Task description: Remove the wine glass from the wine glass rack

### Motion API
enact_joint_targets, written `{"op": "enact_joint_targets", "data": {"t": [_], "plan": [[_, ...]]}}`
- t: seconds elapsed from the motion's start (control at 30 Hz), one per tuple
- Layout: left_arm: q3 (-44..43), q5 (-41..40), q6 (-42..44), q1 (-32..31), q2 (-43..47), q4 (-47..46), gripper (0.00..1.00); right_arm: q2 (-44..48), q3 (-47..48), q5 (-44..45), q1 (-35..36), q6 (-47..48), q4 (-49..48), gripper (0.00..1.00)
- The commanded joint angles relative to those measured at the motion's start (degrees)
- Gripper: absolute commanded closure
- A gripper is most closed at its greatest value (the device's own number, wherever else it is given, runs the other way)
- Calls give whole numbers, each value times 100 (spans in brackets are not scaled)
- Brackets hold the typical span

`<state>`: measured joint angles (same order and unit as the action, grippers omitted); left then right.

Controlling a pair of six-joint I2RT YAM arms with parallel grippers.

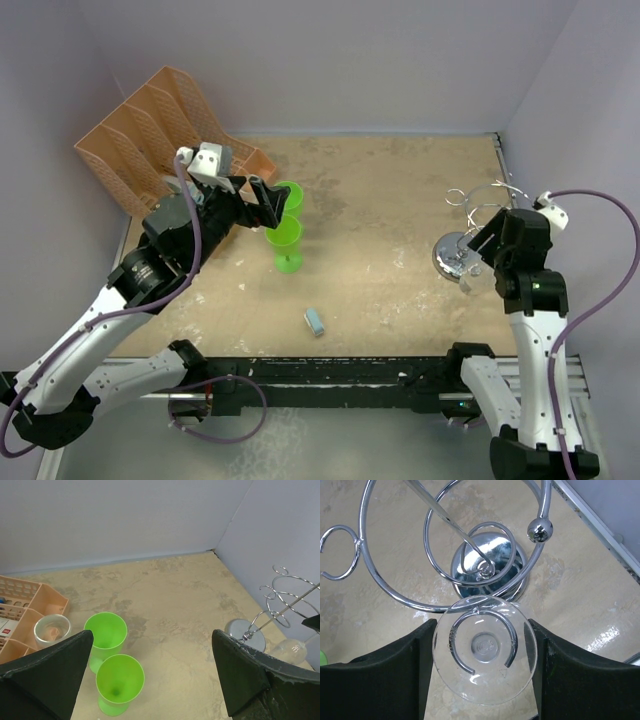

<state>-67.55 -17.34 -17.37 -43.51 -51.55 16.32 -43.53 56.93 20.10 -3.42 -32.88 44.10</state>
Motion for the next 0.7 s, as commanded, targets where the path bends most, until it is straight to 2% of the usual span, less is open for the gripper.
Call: {"op": "enact_joint_targets", "data": {"t": [0.0, 0.67], "plan": [[59, 1, 25, 27, -17, -313, 0, 125, 385, 235, 17, -56, -48, 44], [67, 3, 19, 33, -84, -313, 0, 215, 666, -29, 17, 34, 68, 51]]}}
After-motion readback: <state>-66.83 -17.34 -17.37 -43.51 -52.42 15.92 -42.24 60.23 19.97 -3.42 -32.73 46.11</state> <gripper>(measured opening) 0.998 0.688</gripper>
